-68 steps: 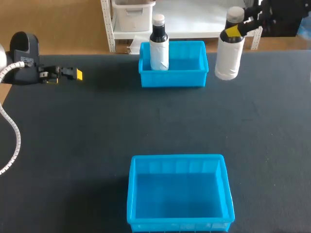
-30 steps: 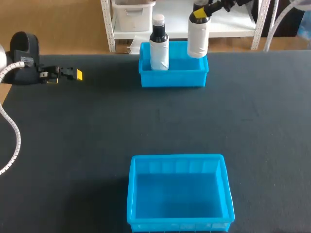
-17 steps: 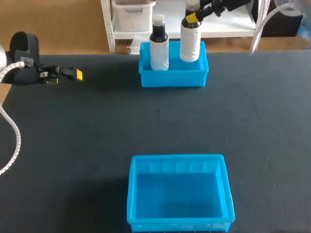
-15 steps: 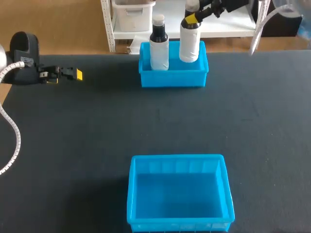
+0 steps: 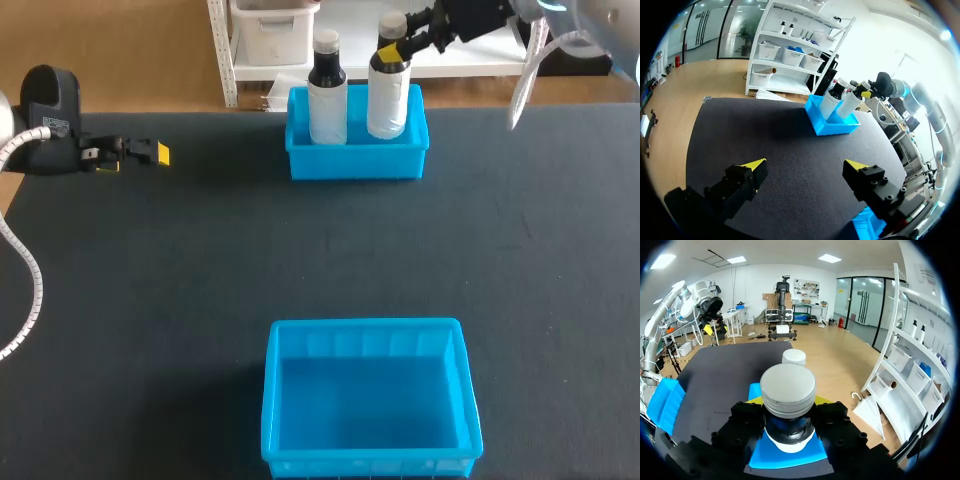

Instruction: Pick up the bottle, and place it in the far bin if it is heavy, or in the near bin if it is light.

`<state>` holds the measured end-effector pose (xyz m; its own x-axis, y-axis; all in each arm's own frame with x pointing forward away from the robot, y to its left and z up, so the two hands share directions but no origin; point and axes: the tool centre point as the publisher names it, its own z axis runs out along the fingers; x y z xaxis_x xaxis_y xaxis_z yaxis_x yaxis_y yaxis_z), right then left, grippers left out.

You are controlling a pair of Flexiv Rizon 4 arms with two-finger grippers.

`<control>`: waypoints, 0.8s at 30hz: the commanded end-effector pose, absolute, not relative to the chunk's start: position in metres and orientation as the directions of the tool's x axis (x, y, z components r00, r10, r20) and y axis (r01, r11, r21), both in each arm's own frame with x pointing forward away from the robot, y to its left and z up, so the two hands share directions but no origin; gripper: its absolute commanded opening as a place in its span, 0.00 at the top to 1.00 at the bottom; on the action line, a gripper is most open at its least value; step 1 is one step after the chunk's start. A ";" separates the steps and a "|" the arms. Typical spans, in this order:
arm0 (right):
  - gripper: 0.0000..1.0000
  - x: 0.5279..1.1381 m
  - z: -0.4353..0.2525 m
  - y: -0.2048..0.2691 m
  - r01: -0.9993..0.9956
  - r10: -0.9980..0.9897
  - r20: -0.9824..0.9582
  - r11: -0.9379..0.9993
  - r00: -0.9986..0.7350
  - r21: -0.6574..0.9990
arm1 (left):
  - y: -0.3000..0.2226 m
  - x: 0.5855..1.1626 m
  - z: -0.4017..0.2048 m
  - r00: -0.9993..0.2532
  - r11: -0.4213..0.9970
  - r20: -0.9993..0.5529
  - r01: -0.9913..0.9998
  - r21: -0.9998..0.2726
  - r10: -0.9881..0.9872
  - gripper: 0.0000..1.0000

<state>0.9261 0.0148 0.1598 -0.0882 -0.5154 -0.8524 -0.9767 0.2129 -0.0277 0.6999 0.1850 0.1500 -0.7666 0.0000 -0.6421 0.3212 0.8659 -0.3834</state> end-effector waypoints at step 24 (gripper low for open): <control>1.00 0.942 0.129 0.024 -0.991 -0.493 -0.860 0.038 -0.131 0.130 | 0.185 0.700 0.150 -0.767 0.866 -0.642 0.321 -0.383 0.000 0.00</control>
